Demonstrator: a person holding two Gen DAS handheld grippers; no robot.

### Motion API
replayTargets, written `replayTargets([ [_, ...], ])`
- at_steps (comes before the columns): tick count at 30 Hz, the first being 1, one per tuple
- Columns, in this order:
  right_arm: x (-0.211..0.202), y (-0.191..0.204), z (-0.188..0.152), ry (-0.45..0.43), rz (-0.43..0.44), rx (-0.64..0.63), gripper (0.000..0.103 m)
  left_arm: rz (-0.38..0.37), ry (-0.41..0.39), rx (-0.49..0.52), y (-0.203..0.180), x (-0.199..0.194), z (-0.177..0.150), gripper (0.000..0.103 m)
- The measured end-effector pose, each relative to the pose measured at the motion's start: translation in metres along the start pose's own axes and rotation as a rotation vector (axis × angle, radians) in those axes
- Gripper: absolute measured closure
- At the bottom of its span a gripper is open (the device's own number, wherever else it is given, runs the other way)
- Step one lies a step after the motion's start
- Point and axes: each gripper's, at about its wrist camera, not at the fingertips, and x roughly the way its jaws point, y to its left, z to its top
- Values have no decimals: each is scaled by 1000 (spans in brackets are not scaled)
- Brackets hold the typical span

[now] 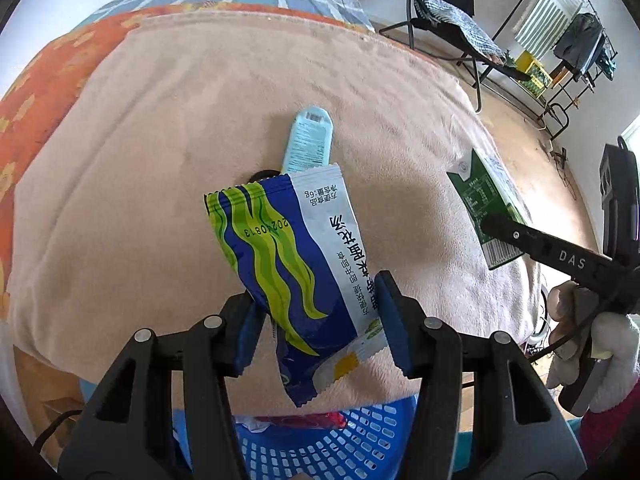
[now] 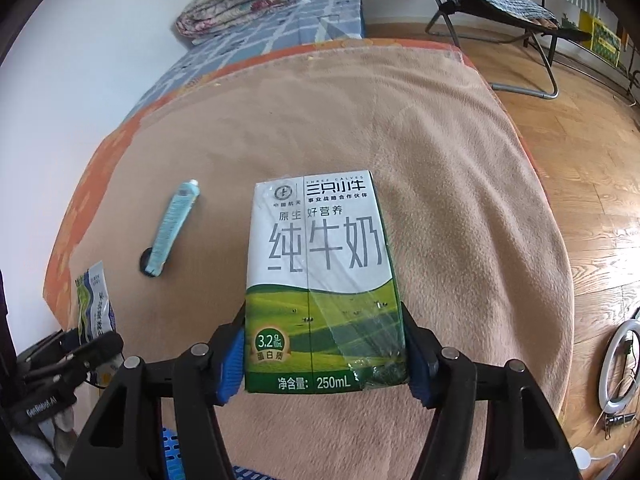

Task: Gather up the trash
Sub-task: 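Carry the wrapper and milk carton over the blue basket and open both grippers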

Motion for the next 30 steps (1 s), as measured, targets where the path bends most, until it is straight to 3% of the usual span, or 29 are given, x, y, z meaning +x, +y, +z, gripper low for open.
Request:
replayTargets([
  [6, -23, 17, -18, -24, 56, -40, 36, -7, -31, 33, 1, -22, -8, 49],
  [20, -64, 64, -86, -39, 184, -179, 36, -23, -55, 118, 3, -64, -59, 49],
  [30, -65, 86, -151, 56, 262, -269, 36, -40, 29, 102, 23, -61, -111, 49],
])
